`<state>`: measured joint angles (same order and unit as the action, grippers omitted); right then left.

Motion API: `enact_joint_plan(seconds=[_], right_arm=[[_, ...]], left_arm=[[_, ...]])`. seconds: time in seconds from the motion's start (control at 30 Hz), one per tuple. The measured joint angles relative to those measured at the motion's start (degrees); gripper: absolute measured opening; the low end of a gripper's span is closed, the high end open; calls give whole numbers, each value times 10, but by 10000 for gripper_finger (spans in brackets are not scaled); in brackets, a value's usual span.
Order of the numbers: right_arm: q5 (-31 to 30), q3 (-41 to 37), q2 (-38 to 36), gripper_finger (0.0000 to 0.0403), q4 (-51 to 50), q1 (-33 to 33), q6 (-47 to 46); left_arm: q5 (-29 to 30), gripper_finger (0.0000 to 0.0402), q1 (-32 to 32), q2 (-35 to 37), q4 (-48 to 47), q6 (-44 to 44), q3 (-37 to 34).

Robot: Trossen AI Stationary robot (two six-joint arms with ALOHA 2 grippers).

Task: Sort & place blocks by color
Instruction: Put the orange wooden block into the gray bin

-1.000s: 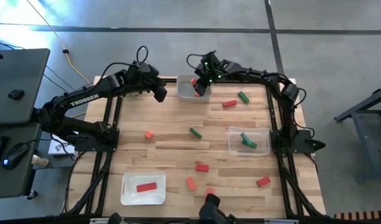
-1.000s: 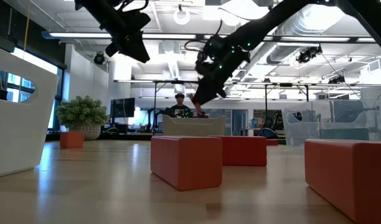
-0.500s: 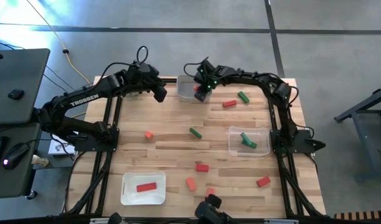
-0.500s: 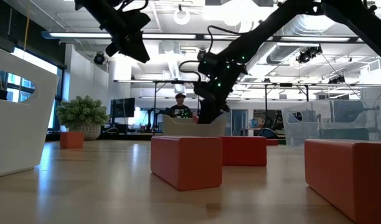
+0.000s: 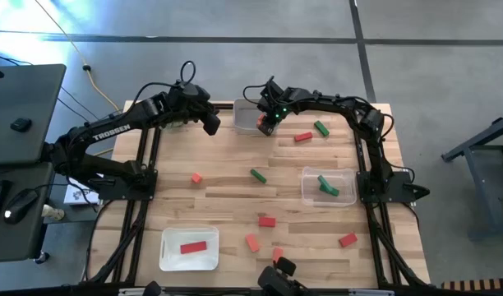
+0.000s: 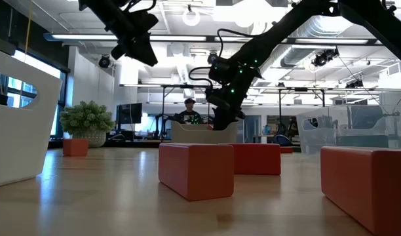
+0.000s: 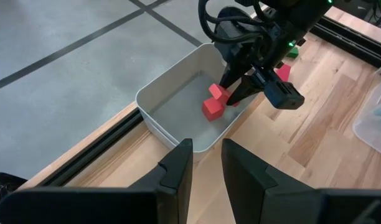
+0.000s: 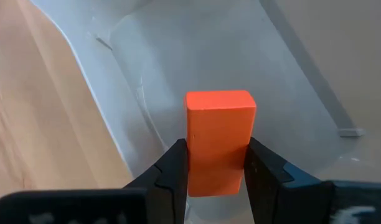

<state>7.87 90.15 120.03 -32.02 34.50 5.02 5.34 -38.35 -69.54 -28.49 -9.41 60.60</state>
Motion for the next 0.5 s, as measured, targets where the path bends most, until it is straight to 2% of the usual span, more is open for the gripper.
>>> enact_joint_plan(seconds=[0.17,0.37,0.5], right_arm=[[-4,0,0,97,1,0,-1],[-16,0,0,164,1,0,-6],[-17,0,0,180,1,0,-7]], left_arm=[[0,76,0,0,0,1,0],[0,76,0,0,0,1,0],[0,80,0,0,0,2,0]])
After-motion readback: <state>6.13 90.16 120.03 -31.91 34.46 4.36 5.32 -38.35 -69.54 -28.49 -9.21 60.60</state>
